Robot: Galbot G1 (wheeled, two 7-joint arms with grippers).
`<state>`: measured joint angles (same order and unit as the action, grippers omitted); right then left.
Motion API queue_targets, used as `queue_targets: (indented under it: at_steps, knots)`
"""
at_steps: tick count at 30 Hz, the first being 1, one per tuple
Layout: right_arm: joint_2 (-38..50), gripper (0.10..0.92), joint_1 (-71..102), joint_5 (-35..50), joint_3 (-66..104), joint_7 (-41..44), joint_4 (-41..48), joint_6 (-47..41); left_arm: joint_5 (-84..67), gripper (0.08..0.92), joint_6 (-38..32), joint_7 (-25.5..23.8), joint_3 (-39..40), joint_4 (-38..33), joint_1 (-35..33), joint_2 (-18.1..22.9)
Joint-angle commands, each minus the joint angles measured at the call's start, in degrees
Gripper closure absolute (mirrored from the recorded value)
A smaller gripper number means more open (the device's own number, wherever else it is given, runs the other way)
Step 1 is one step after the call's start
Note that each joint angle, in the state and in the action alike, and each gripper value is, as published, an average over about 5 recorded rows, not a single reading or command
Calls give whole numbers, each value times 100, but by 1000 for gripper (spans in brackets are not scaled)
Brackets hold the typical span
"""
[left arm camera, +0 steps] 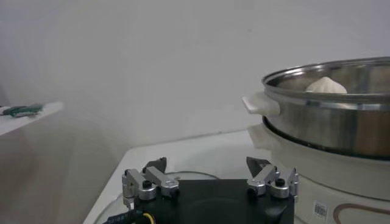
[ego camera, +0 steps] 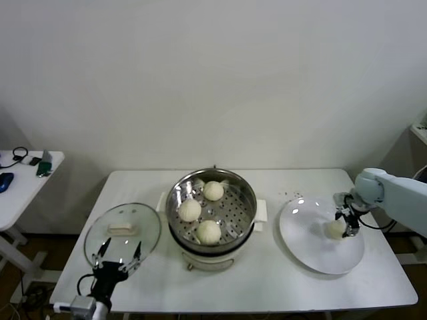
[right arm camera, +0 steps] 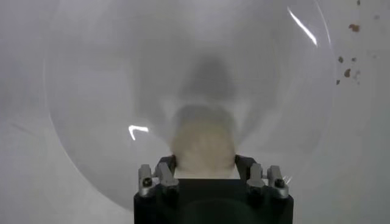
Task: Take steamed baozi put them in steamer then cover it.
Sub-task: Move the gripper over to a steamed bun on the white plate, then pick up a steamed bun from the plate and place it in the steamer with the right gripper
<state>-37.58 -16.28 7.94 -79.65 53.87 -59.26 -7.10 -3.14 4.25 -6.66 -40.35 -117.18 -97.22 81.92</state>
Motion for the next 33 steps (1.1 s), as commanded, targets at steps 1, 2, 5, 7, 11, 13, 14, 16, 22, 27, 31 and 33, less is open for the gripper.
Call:
queue_targets:
  at_steps: [1,2,5,7,11,13,14,16,22,27,31,33]
  knots:
    - [35,374,-829,405,-255,278,-230,60,5,177,13,-3,-9,-1,21,-17]
    - [15,378,-1230,621,-537,331,-322,84,3,177,17,-5,-10,1,31,-26]
    - [-141,384,-2716,1425,-1540,556,-678,162,-6,177,29,-8,-10,-3,56,-55]
    - [-329,382,-3577,1928,-1993,715,-894,185,-12,177,25,-14,-7,-7,61,-73]
    - [-777,381,-4702,2719,-2165,863,-1267,36,-13,177,0,-37,1,-11,61,-114]
    - [-1011,380,-5043,3092,-2034,851,-1581,-135,-13,177,-1,-44,9,-21,74,-128]
    - [-1106,380,-5109,3284,-1918,800,-1790,-259,-13,177,2,-44,17,-24,87,-128]
    - [-1247,379,-5141,3633,-1656,677,-2188,-499,-12,177,13,-46,34,-29,113,-123]
    - [-1640,370,-4601,4067,-1117,47,-3381,-1097,5,177,34,-50,84,-33,160,-88]
    - [-1868,365,-3810,3761,-1152,-359,-3659,-1296,6,177,47,-54,64,-80,157,-64]
    - [-1977,364,-3201,3120,-1287,-538,-3492,-1345,3,177,58,-56,26,-102,157,-58]
    - [-2021,364,-2936,2892,-1301,-616,-3349,-1369,0,177,58,-56,2,-104,154,-53]
